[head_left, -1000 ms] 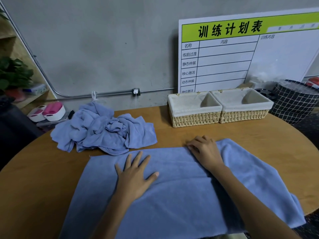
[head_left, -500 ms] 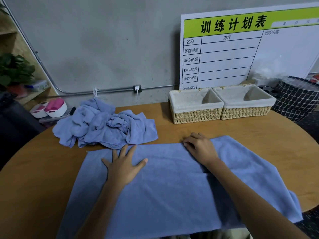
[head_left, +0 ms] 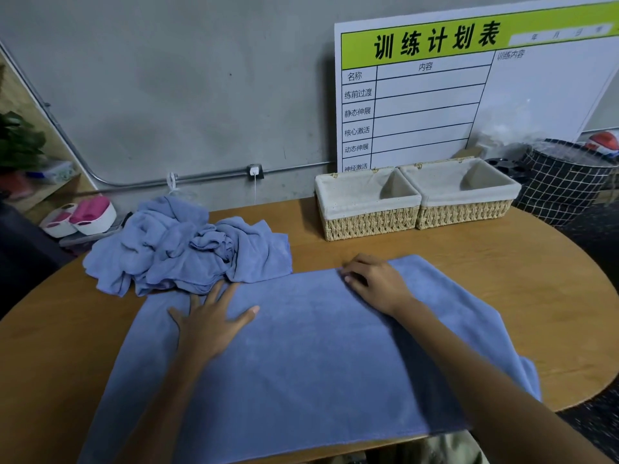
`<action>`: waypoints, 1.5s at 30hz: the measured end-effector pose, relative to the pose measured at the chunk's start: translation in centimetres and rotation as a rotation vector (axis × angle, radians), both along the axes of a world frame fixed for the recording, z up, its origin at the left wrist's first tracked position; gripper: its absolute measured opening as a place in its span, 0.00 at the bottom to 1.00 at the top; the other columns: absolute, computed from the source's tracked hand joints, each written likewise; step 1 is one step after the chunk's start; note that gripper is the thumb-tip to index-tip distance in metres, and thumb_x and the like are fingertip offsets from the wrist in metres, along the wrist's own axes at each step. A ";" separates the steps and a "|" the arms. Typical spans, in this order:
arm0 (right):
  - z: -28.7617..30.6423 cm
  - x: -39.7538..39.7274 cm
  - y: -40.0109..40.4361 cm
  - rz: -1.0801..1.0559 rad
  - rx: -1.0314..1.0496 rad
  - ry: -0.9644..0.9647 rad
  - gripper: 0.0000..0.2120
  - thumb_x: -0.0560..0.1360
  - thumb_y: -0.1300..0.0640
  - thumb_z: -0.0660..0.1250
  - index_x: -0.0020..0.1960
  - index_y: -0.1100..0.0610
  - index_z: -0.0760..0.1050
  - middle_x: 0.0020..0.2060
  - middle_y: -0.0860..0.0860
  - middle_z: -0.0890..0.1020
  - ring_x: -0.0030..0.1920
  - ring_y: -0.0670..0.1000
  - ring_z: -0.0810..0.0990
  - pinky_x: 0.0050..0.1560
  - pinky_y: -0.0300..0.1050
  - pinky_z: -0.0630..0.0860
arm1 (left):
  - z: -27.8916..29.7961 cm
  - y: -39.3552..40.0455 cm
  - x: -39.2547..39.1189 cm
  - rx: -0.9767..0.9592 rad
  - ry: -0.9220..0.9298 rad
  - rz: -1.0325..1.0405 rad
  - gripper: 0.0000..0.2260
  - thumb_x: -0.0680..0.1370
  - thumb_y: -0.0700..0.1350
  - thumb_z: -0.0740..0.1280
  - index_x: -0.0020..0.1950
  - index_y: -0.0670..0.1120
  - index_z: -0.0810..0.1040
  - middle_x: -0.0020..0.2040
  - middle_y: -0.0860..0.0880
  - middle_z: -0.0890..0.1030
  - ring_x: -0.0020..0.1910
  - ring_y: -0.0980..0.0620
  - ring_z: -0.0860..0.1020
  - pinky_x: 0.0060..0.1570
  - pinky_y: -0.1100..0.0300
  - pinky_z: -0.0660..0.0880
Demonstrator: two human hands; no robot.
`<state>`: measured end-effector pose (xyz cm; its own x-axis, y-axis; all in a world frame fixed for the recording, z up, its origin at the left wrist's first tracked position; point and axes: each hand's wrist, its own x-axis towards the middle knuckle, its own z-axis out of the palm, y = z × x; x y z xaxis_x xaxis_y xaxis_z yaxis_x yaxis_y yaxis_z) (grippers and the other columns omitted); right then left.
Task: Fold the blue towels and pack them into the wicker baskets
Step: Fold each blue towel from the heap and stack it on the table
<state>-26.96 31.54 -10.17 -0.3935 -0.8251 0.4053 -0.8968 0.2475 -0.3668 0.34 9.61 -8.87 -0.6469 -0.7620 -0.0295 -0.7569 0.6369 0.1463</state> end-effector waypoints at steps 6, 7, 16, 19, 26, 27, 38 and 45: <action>-0.8 -2.0 3.6 -0.091 0.024 0.049 0.13 0.78 0.50 0.60 0.57 0.51 0.81 0.58 0.49 0.82 0.52 0.56 0.81 0.49 0.52 0.78 | -0.3 0.1 0.0 -0.030 -0.020 -0.009 0.33 0.75 0.75 0.52 0.78 0.67 0.53 0.80 0.59 0.57 0.77 0.39 0.57 0.68 0.23 0.53; -0.9 -1.7 3.4 -0.090 0.034 0.061 0.15 0.79 0.49 0.59 0.58 0.51 0.80 0.58 0.49 0.81 0.53 0.56 0.81 0.50 0.53 0.78 | -0.4 0.6 -0.3 -0.062 -0.003 -0.010 0.32 0.76 0.74 0.53 0.78 0.65 0.58 0.79 0.57 0.60 0.76 0.38 0.61 0.67 0.25 0.57; -0.3 -2.6 2.7 -0.044 0.059 0.010 0.18 0.78 0.45 0.56 0.58 0.49 0.81 0.58 0.46 0.80 0.54 0.53 0.78 0.53 0.52 0.74 | -1.6 8.6 -4.7 0.004 -0.008 -0.135 0.42 0.69 0.76 0.34 0.81 0.64 0.49 0.82 0.57 0.44 0.81 0.46 0.42 0.73 0.31 0.45; 0.0 -4.7 4.6 -0.092 0.052 0.037 0.19 0.78 0.44 0.56 0.58 0.49 0.81 0.57 0.47 0.81 0.53 0.55 0.79 0.51 0.49 0.73 | -1.7 8.3 -4.5 -0.011 -0.009 -0.124 0.44 0.66 0.78 0.32 0.80 0.64 0.49 0.82 0.58 0.43 0.81 0.46 0.41 0.73 0.30 0.45; 0.9 -10.6 9.5 -0.225 0.058 -0.106 0.10 0.79 0.54 0.68 0.59 0.50 0.82 0.50 0.47 0.79 0.50 0.54 0.78 0.52 0.52 0.76 | -0.3 9.9 -5.7 -0.072 0.033 -0.115 0.44 0.66 0.76 0.38 0.78 0.61 0.62 0.82 0.53 0.55 0.80 0.43 0.52 0.70 0.31 0.55; 1.4 -11.0 9.8 -0.195 0.075 -0.166 0.09 0.78 0.54 0.69 0.58 0.50 0.82 0.49 0.46 0.79 0.50 0.52 0.78 0.53 0.50 0.76 | 0.1 10.8 -6.6 -0.095 0.103 -0.155 0.41 0.68 0.75 0.42 0.75 0.59 0.68 0.80 0.52 0.60 0.78 0.44 0.57 0.69 0.33 0.58; 3.3 -11.6 8.5 0.067 0.113 -0.587 0.14 0.78 0.57 0.71 0.63 0.55 0.79 0.57 0.49 0.82 0.57 0.48 0.80 0.59 0.41 0.75 | -1.2 17.5 -17.4 -0.008 0.080 -0.449 0.41 0.69 0.72 0.38 0.80 0.60 0.56 0.82 0.58 0.49 0.81 0.51 0.45 0.76 0.36 0.45; 4.0 -12.5 8.9 0.084 0.175 -0.603 0.10 0.81 0.61 0.64 0.52 0.51 0.83 0.49 0.39 0.84 0.51 0.38 0.80 0.59 0.38 0.73 | -1.2 17.5 -17.4 0.002 0.076 -0.444 0.34 0.76 0.72 0.47 0.81 0.61 0.54 0.82 0.59 0.47 0.81 0.52 0.43 0.77 0.38 0.43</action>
<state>-39.50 40.49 -6.12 -0.4412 -0.8973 -0.0114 -0.5642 0.2872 -0.7741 -17.06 27.15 -10.05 -0.9115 -0.4102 0.0292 -0.3976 0.8972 0.1922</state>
